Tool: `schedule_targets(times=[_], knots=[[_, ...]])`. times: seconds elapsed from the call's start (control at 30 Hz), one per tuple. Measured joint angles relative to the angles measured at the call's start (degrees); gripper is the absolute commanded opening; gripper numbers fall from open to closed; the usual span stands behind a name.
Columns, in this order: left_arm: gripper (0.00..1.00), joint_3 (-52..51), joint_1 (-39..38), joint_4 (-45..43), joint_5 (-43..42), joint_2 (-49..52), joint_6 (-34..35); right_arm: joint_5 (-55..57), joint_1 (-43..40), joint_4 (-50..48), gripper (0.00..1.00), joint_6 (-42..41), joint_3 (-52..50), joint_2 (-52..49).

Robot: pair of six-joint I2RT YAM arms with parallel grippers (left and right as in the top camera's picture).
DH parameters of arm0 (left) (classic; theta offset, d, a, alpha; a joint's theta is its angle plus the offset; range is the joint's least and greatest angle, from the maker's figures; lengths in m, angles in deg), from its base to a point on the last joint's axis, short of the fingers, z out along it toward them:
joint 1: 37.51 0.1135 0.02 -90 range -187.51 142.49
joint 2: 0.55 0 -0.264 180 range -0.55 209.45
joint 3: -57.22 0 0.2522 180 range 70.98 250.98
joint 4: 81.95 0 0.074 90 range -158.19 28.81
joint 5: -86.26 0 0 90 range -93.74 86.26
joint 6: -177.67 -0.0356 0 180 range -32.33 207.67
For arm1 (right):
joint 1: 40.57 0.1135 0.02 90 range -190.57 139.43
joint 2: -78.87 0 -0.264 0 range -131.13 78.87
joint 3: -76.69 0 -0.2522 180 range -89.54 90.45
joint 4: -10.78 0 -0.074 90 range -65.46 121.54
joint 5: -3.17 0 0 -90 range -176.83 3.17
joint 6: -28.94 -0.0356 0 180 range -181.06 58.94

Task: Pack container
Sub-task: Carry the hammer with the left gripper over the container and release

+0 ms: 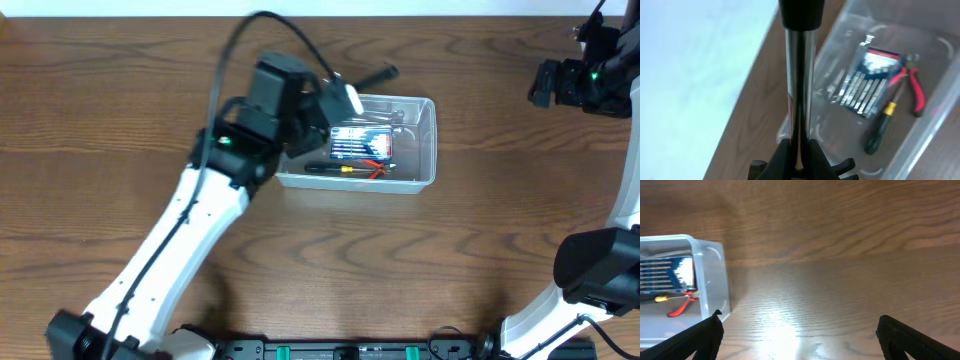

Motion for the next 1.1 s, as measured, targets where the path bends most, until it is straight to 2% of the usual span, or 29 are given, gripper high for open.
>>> schedule_targets(times=[0.37,0.5,0.7,0.87,0.93,0.97,1.1], knots=[[0.06,0.2,-0.2,2.9,0.5,19.8,-4.1,-1.1,0.0,0.9,0.99,0.0,0.0,0.0],[0.06,0.2,-0.2,5.4,0.5,22.6,-4.4,-1.1,0.0,0.9,0.99,0.0,0.0,0.0],[0.06,0.2,-0.2,13.8,0.5,24.9,-4.2,-0.7,0.0,1.0,0.99,0.0,0.0,0.0],[0.08,0.2,-0.2,14.4,0.6,25.0,-4.2,-0.3,0.0,0.6,0.99,0.0,0.0,0.0],[0.17,0.2,-0.2,14.3,0.7,25.0,-4.2,-0.2,0.0,0.6,0.99,0.0,0.0,0.0],[0.29,0.2,-0.2,14.0,0.7,25.0,-4.2,-0.2,0.0,0.6,0.99,0.0,0.0,0.0],[0.49,0.2,-0.2,11.3,0.8,25.0,-4.2,-0.2,0.0,0.6,0.99,0.0,0.0,0.0]])
